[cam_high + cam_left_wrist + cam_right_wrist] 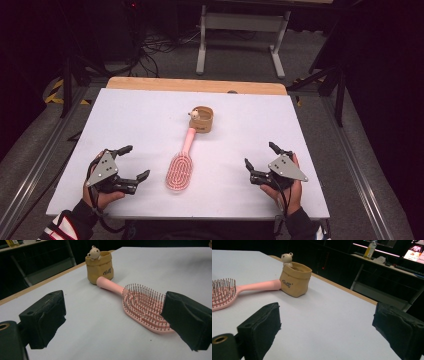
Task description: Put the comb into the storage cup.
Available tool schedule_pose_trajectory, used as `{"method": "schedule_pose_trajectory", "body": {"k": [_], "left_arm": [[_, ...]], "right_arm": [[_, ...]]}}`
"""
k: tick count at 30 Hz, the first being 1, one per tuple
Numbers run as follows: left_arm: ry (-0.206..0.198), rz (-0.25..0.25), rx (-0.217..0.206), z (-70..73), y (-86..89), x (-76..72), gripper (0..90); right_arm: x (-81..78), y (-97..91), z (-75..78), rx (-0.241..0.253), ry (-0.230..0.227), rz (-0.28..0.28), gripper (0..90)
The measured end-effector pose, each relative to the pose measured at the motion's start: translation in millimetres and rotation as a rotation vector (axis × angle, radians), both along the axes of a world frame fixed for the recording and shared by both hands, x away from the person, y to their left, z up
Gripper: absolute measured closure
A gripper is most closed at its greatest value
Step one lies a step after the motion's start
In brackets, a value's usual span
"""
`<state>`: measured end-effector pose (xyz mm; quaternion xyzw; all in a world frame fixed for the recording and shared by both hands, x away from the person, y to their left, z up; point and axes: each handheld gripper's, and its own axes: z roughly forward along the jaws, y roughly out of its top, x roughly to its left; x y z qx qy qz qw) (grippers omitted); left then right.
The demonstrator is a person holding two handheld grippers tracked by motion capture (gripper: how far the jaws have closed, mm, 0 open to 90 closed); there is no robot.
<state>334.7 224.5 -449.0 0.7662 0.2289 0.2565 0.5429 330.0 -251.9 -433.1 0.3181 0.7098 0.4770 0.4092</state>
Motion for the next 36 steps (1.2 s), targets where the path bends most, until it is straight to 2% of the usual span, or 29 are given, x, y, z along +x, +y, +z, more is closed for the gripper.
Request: {"method": "schedule_pose_trajectory", "body": {"k": [3, 10, 16, 18, 26, 30, 36], "left_arm": [[-0.006, 0.000, 0.017, -0.6, -0.8, 0.5, 6.3], [-0.002, 0.010, 0.009, -1.5, 4.1, -2.7, 6.6], [-0.001, 0.014, -0.003, -0.8, 6.7, -1.7, 6.8], [0.010, 0.008, -0.006, -1.6, 6.3, -0.4, 6.9], [0.025, 0.007, 0.006, -4.2, 4.4, 1.3, 7.1], [0.033, 0.002, 0.013, -4.6, 3.8, 1.6, 7.1], [0.032, 0.000, 0.006, -4.3, 3.6, 1.1, 7.2]], "right_arm": [[0.0, -1.7, -0.1, 0.003, 0.004, 0.002, 8.4], [0.8, -2.1, 3.7, 0.035, 0.007, 0.011, 8.4], [3.9, 3.3, 1.3, 0.030, 0.022, 0.019, 8.7], [5.0, 5.0, 0.5, 0.027, 0.024, 0.024, 9.0], [6.5, 6.7, -1.7, 0.021, 0.045, 0.038, 11.0], [6.9, 7.7, -0.5, 0.029, 0.048, 0.038, 17.9], [8.7, 10.9, 1.1, 0.035, 0.053, 0.040, 34.2]]}}
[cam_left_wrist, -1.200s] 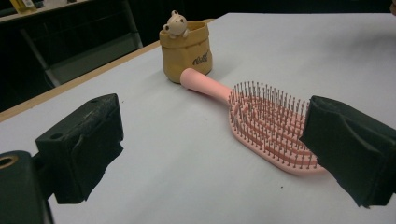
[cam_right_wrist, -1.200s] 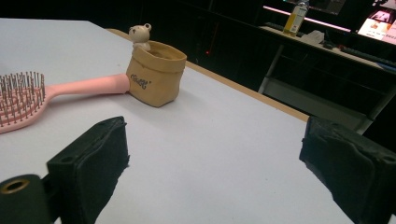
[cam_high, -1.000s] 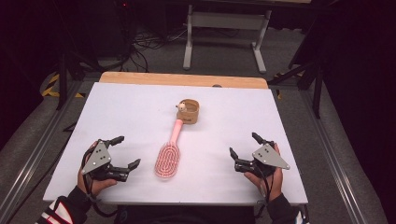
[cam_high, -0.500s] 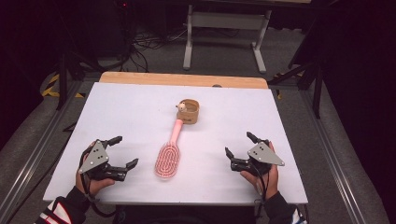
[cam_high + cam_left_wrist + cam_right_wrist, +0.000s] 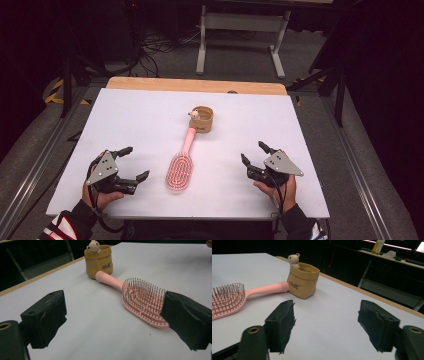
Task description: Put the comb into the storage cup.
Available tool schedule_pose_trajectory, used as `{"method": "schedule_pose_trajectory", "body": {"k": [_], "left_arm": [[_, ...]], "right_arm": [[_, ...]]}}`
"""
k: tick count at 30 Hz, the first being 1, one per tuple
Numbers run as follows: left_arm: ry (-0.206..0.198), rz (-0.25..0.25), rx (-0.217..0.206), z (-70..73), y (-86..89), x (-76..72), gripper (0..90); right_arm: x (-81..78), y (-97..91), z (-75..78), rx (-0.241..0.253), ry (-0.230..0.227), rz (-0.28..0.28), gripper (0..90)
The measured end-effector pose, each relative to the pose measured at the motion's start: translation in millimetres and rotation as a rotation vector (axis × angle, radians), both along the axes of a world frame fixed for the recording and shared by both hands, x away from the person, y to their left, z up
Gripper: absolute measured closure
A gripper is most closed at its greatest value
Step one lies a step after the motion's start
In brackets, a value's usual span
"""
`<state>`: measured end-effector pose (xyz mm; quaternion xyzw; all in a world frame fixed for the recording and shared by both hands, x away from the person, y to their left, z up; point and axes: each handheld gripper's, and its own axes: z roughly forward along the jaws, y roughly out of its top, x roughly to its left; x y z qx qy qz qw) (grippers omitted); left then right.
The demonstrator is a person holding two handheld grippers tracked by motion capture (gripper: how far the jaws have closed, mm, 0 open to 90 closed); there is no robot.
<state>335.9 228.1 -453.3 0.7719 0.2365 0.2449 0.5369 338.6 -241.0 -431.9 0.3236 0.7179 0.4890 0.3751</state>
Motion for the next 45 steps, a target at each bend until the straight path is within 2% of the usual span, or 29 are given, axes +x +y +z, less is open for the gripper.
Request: {"method": "schedule_pose_trajectory", "body": {"k": [2, 4, 6, 9, 15, 18, 23, 27, 33, 45], "left_arm": [[-0.002, 0.004, 0.001, 0.0, -0.2, -0.1, 7.2], [-0.002, 0.005, 0.001, 0.6, 0.4, 0.0, 7.3], [-0.003, 0.005, -0.002, 0.4, 0.3, 0.1, 7.4], [-0.003, 0.006, 0.000, 0.3, -0.1, 0.2, 7.6], [0.002, 0.004, -0.003, -0.5, -1.1, 0.2, 7.7], [-0.003, 0.007, 0.004, -0.8, -1.9, 0.8, 7.7], [-0.003, 0.005, 0.001, -0.7, -2.5, 0.2, 7.8], [-0.004, 0.010, -0.001, 0.0, -1.3, 0.0, 7.8], [-0.003, 0.013, -0.014, 0.5, -0.5, -1.2, 7.9], [-0.007, 0.020, -0.028, 0.7, 0.7, -1.3, 8.0]], "right_arm": [[-0.3, 1.2, 0.5, 0.000, 0.004, 0.010, 40.0], [-0.4, 2.6, 1.1, -0.005, 0.009, 0.031, 51.7], [-1.3, 5.4, 2.2, -0.019, 0.004, 0.035, 60.0], [0.2, 9.3, 5.5, -0.013, 0.016, 0.060, 71.6], [5.6, 18.7, 11.7, -0.019, 0.020, 0.124, 86.7], [8.5, 24.2, 14.1, -0.030, 0.019, 0.141, 89.8], [16.4, 35.0, 16.4, -0.054, 0.031, 0.198, 90.0], [28.5, 45.6, 19.9, -0.075, 0.054, 0.241, 90.0], [46.8, 64.7, 28.2, -0.101, 0.062, 0.271, 90.0], [87.2, 126.9, 23.1, -0.250, 0.121, 0.334, 90.0]]}}
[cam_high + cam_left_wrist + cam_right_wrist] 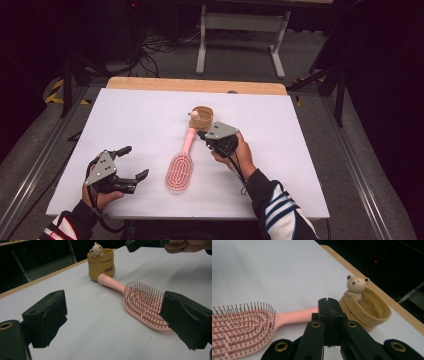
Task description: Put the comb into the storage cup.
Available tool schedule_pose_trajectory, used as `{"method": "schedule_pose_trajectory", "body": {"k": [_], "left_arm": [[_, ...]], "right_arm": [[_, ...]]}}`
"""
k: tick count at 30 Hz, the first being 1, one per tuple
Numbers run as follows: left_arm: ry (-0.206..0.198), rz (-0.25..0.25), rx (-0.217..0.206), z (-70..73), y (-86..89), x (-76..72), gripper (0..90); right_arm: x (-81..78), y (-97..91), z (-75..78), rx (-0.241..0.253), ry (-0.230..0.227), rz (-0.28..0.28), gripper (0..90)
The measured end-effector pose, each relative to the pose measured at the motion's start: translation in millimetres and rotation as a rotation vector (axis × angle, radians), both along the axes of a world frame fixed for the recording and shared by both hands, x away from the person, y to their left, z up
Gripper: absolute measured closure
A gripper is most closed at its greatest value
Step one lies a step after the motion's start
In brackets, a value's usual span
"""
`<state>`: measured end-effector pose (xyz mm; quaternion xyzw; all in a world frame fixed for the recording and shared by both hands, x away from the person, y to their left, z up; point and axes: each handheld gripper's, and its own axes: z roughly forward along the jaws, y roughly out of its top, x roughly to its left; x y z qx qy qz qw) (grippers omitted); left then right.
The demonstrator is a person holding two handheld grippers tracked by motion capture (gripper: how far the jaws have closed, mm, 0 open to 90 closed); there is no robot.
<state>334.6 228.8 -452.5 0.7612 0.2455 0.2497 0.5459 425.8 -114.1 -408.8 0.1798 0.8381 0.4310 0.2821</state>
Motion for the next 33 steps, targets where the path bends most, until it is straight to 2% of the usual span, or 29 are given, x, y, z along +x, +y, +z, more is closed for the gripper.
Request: {"method": "schedule_pose_trajectory", "body": {"k": [5, 8, 12, 14, 17, 20, 22, 25, 26, 28, 33], "left_arm": [[0.007, -0.010, -0.011, 0.0, 1.3, -0.2, 8.6], [0.007, -0.015, -0.015, 0.0, 1.9, -0.2, 8.6], [0.007, -0.022, -0.013, 0.0, 1.7, -0.3, 8.6], [0.010, -0.025, -0.011, -0.2, 1.9, -0.1, 8.6], [0.012, -0.029, -0.015, -0.5, 2.6, 0.3, 8.6], [0.013, -0.033, -0.018, -0.5, 3.6, 0.7, 8.6], [0.015, -0.038, -0.016, -0.5, 3.9, 0.5, 8.7], [0.014, -0.042, -0.015, -0.7, 3.1, 0.5, 8.7], [0.013, -0.042, -0.012, -0.7, 3.0, 0.5, 8.7], [0.017, -0.044, -0.012, -1.0, 2.6, 0.7, 8.6], [0.019, -0.042, -0.009, -1.3, 1.9, 1.1, 8.8]], "right_arm": [[9.2, 24.3, -3.9, -0.061, 0.024, 0.025, 90.0], [16.0, 36.4, -6.9, -0.070, 0.042, 0.039, 90.0], [28.2, 51.2, -13.5, -0.108, 0.069, 0.046, 90.0], [37.5, 58.8, -19.4, -0.139, 0.095, 0.040, 90.0], [49.0, 68.6, -26.9, -0.195, 0.102, 0.030, 90.0], [54.3, 72.8, -31.1, -0.213, 0.103, 0.013, 90.0], [59.3, 78.2, -37.3, -0.243, 0.121, 0.003, 90.0], [62.7, 82.3, -44.1, -0.292, 0.121, -0.010, 90.0], [63.9, 82.0, -46.0, -0.291, 0.127, -0.011, 90.0], [65.9, 80.3, -47.0, -0.257, 0.146, -0.012, 90.0], [63.5, 84.1, -47.4, -0.315, 0.146, -0.012, 90.0]]}}
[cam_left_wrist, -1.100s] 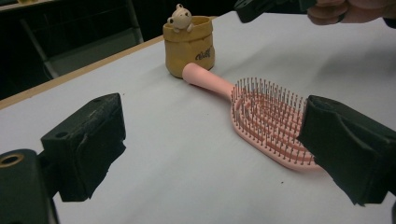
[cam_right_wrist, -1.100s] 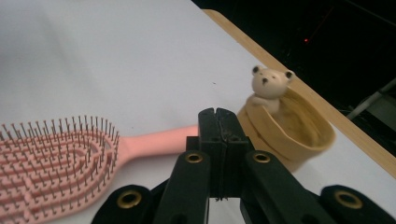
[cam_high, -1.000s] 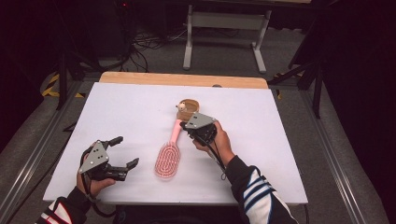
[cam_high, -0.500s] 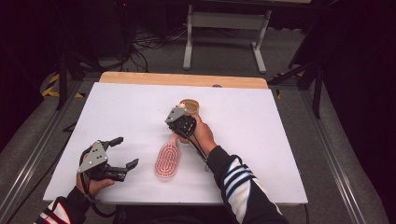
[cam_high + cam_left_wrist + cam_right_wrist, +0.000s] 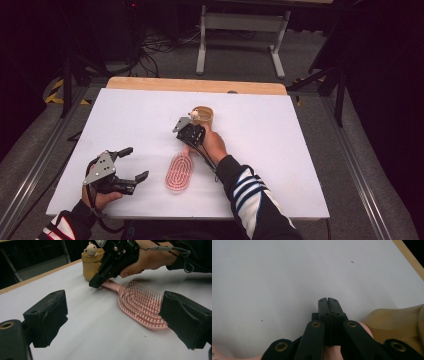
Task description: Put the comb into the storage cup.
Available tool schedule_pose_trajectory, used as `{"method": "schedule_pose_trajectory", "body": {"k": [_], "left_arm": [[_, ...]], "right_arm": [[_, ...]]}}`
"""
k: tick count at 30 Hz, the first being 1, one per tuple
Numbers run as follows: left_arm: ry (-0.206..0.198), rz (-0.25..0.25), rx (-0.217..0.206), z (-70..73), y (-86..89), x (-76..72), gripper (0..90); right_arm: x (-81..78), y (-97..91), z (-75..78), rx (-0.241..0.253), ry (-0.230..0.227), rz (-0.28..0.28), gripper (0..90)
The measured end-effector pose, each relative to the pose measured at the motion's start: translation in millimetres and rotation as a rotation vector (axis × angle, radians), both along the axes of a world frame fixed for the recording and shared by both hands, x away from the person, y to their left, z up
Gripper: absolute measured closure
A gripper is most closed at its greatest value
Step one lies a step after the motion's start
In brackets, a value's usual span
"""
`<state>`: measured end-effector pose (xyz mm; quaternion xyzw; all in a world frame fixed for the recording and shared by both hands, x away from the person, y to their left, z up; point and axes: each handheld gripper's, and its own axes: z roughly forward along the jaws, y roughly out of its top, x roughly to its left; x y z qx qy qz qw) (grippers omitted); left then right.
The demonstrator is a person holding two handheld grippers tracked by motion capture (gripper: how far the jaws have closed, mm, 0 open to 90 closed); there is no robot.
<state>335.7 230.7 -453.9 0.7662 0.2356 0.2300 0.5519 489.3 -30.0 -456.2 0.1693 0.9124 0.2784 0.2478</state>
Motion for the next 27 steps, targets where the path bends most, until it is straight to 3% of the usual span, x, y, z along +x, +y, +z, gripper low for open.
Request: {"method": "schedule_pose_trajectory", "body": {"k": [10, 15, 19, 23, 25, 27], "left_arm": [[0.000, -0.004, 0.005, -0.1, -0.3, -0.8, 8.8], [0.001, -0.003, 0.010, -0.4, -1.0, -0.7, 8.8], [-0.005, -0.001, 0.016, 0.4, -2.5, -0.9, 8.8], [-0.006, -0.004, 0.018, 0.7, -4.0, -1.1, 8.8], [-0.002, -0.005, 0.022, 0.1, -4.0, -0.9, 8.8], [-0.006, 0.000, 0.016, 0.1, -3.6, -0.9, 8.8]], "right_arm": [[-1.9, -8.4, 2.0, -0.017, 0.051, -0.050, 90.0], [-3.0, -21.2, 4.1, -0.021, 0.080, -0.073, 90.0], [-3.4, -35.3, 4.5, 0.005, 0.114, -0.083, 90.0], [-6.2, -50.4, 3.8, 0.013, 0.116, -0.104, 90.0], [-10.0, -58.8, 2.8, 0.016, 0.094, -0.117, 90.0], [-15.5, -71.1, 1.2, 0.040, 0.088, -0.132, 90.0]]}}
